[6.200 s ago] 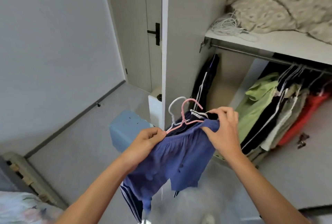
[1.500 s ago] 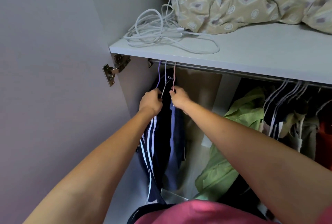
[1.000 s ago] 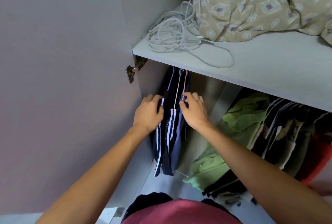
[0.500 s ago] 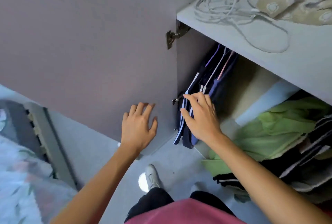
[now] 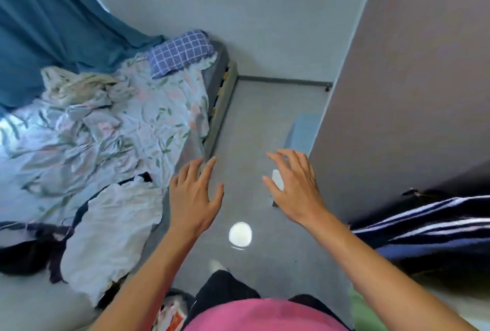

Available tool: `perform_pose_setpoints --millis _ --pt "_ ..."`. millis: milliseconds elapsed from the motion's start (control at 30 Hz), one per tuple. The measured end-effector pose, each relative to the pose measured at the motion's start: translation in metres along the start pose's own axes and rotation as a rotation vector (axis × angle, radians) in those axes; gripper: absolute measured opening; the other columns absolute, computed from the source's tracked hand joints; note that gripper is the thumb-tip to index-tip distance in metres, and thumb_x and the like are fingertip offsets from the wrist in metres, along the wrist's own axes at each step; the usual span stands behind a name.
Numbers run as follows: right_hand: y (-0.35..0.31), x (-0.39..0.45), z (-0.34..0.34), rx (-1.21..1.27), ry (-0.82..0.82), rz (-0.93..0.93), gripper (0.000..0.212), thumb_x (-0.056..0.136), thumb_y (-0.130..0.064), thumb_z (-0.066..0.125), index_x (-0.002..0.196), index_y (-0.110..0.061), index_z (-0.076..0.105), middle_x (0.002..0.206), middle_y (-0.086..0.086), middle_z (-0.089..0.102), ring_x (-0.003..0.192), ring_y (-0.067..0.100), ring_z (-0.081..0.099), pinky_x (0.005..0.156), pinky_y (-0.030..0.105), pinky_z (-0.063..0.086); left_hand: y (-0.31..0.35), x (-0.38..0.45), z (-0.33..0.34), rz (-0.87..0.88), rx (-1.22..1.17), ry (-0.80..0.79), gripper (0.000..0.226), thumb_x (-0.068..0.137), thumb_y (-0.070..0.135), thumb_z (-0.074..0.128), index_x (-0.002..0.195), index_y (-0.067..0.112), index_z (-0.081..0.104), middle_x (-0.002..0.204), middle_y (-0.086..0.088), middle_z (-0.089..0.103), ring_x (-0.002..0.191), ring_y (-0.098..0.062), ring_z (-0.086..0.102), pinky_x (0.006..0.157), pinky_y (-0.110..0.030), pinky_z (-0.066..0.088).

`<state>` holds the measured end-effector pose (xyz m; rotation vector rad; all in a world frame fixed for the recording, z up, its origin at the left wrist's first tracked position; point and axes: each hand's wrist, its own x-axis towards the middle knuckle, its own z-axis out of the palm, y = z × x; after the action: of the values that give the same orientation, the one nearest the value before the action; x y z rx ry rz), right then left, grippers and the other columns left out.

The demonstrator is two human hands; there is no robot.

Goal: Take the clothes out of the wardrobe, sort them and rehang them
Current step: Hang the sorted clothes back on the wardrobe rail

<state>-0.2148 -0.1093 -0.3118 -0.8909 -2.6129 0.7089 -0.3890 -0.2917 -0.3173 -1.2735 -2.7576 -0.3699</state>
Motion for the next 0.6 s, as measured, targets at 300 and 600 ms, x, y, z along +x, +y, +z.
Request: perform_pose_setpoints --millis 300,600 --pt "-0.153 0.078 0.112 0.028 -0.192 -0.259 0.062 0.093 -0.057 0.047 0.149 -0.029 0.049 0.151 -0.005 0.044 0.144 0.020 0.034 0.115 0.044 0.034 -0.176 -0.036 -0.012 -0.382 -0.040 0.020 0.063 0.095 0.053 0.047 0.154 0.034 0.045 0.156 0.006 0.049 0.143 -0.025 0.042 0.110 -0.048 0.039" --pt "-0.289 0.129 0.214 0.052 -0.385 -0.482 0.060 0.097 -0.054 0.052 0.151 -0.028 0.047 0.152 -0.006 0.043 0.145 0.017 0.030 0.119 0.044 0.030 -0.320 -0.063 -0.038 -0.649 -0.027 0.080 0.063 0.097 0.054 0.046 0.155 0.031 0.045 0.158 0.005 0.047 0.146 -0.024 0.039 0.109 -0.049 0.040"
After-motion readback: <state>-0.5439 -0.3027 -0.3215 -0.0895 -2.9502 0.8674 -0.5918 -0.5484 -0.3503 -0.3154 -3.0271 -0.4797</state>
